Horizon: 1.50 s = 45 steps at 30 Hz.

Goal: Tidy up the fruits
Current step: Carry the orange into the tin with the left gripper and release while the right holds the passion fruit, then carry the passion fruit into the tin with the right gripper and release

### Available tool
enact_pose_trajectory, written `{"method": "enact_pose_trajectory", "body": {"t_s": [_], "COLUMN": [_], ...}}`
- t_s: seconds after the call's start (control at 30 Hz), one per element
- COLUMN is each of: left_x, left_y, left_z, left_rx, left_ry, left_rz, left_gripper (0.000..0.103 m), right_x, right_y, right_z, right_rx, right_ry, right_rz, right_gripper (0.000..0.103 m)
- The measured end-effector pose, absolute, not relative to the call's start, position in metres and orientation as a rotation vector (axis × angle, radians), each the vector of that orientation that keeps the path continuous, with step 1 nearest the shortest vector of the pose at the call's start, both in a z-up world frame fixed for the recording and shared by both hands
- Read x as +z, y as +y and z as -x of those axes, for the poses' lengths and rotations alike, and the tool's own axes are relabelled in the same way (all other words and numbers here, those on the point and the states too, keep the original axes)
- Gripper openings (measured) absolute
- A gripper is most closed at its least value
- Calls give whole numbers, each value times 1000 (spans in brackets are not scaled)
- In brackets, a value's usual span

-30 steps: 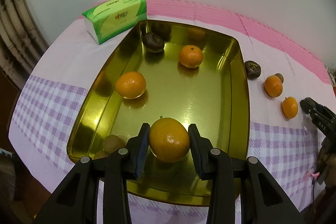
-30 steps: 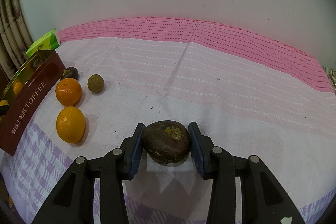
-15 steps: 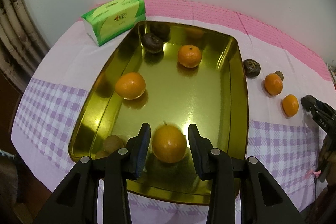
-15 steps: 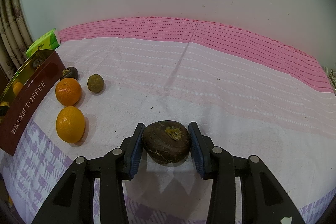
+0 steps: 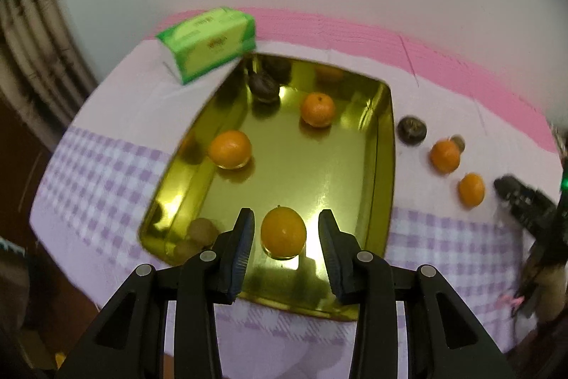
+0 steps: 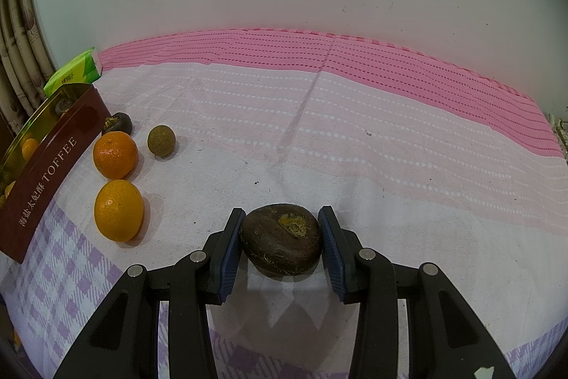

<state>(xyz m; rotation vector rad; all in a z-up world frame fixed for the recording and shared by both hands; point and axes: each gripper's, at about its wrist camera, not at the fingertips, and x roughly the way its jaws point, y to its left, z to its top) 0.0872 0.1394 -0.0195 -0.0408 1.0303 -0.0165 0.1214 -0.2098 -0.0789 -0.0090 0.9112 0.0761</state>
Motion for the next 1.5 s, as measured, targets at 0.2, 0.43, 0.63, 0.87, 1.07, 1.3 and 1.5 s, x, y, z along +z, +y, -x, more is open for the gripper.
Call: {"method": "enact_pose_trajectory", "body": {"t_s": [0.2,0.43,0.63,0.87,1.07,1.3,1.5], "left_x": [15,23,10,3,8,4,1], "left_y": [146,172,187,191,190,194,196], "left_z": [-57,-29,-32,-33,-32,-37,-39], "left_rx": [17,108,164,192,210,237,242], "left_ry": [969,935,936,928,896,907,917], "left_rz": [115,158,157,131,96,78,69], "left_gripper": [66,74,74,74,75,77,77], "right_x": [-79,-71,-38,13,26,16,-4], "right_y": [-211,-210,-181,-110,-46,9,40], "right_z": [-122,-98,-71,-72,-87,-118,-145], "right_rx": [80,112,202,369,489,566,573], "right_ry": [911,919,863,793,805,854,927], "right_rz": [3,-81,-64,6,70,104,114], "right_gripper": [39,38,38,38,38,38,38]}}
